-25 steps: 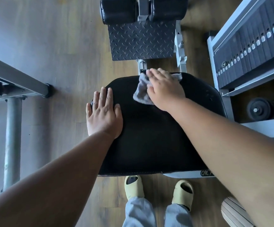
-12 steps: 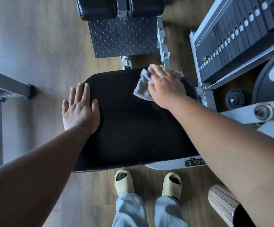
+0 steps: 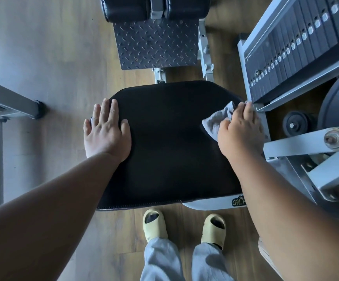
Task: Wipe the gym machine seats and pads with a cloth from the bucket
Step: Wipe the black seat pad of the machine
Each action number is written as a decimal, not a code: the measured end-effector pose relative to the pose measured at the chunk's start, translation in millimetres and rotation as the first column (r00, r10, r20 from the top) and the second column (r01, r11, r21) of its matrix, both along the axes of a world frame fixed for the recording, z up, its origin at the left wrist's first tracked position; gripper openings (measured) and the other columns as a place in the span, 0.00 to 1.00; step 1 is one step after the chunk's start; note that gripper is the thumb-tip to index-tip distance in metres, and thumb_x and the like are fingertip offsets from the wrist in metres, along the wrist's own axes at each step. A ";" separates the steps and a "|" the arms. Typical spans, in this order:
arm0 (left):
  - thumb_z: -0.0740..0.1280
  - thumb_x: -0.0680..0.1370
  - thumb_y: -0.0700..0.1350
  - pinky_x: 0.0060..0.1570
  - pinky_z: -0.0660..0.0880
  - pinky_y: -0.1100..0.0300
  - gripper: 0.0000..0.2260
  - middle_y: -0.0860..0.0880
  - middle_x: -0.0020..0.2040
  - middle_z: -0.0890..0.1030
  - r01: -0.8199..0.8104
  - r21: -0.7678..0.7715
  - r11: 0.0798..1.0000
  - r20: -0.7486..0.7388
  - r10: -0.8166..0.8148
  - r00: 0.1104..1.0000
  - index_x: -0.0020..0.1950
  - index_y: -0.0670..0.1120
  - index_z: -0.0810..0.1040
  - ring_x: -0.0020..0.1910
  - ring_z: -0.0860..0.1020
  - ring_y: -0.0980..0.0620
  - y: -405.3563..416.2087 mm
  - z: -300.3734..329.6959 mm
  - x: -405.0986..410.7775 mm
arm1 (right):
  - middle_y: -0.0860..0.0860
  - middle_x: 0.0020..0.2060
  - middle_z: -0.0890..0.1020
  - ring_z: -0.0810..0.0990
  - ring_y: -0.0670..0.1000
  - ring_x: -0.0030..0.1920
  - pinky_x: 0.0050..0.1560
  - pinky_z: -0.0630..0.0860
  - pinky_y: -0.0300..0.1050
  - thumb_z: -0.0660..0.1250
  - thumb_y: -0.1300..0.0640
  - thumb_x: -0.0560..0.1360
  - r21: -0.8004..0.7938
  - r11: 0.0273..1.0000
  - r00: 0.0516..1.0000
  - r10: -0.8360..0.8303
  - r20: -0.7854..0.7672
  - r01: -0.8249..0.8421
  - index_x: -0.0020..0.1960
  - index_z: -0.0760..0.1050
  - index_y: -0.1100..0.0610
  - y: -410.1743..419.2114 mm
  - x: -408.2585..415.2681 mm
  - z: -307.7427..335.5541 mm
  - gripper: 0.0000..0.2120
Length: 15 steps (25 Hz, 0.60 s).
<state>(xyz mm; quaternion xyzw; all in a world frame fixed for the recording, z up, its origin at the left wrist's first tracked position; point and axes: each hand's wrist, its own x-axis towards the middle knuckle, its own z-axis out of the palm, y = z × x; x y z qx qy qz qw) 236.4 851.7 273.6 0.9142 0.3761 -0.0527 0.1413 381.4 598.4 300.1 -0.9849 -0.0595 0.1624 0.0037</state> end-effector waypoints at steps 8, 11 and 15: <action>0.50 0.80 0.54 0.78 0.45 0.50 0.29 0.57 0.82 0.48 -0.012 -0.015 1.000 0.003 0.012 1.000 0.82 0.56 0.49 0.80 0.45 0.56 0.9 -1.8 0.4 | 0.55 0.76 0.64 0.61 0.56 0.76 0.76 0.56 0.54 0.48 0.49 0.80 0.153 0.812 0.823 0.568 0.014 -0.564 0.78 0.60 0.58 190.5 -3.0 -18.0 0.28; 0.50 0.79 0.54 0.78 0.45 0.51 0.30 0.57 0.82 0.48 -0.011 -0.034 0.999 0.005 0.011 1.000 0.82 0.56 0.49 0.80 0.44 0.56 2.7 0.2 0.7 | 0.51 0.81 0.55 0.52 0.52 0.80 0.78 0.47 0.51 0.49 0.50 0.82 0.238 0.696 0.713 0.701 -0.020 -0.677 0.81 0.54 0.55 182.8 -26.1 -12.7 0.28; 0.51 0.79 0.54 0.78 0.45 0.50 0.30 0.56 0.82 0.49 0.008 -0.020 1.000 -0.001 -0.008 1.000 0.82 0.55 0.50 0.80 0.45 0.55 2.3 0.7 -0.2 | 0.46 0.81 0.53 0.50 0.51 0.80 0.79 0.44 0.50 0.49 0.50 0.82 0.273 0.690 0.717 0.697 -0.003 -0.670 0.81 0.54 0.50 120.0 -13.6 -13.1 0.27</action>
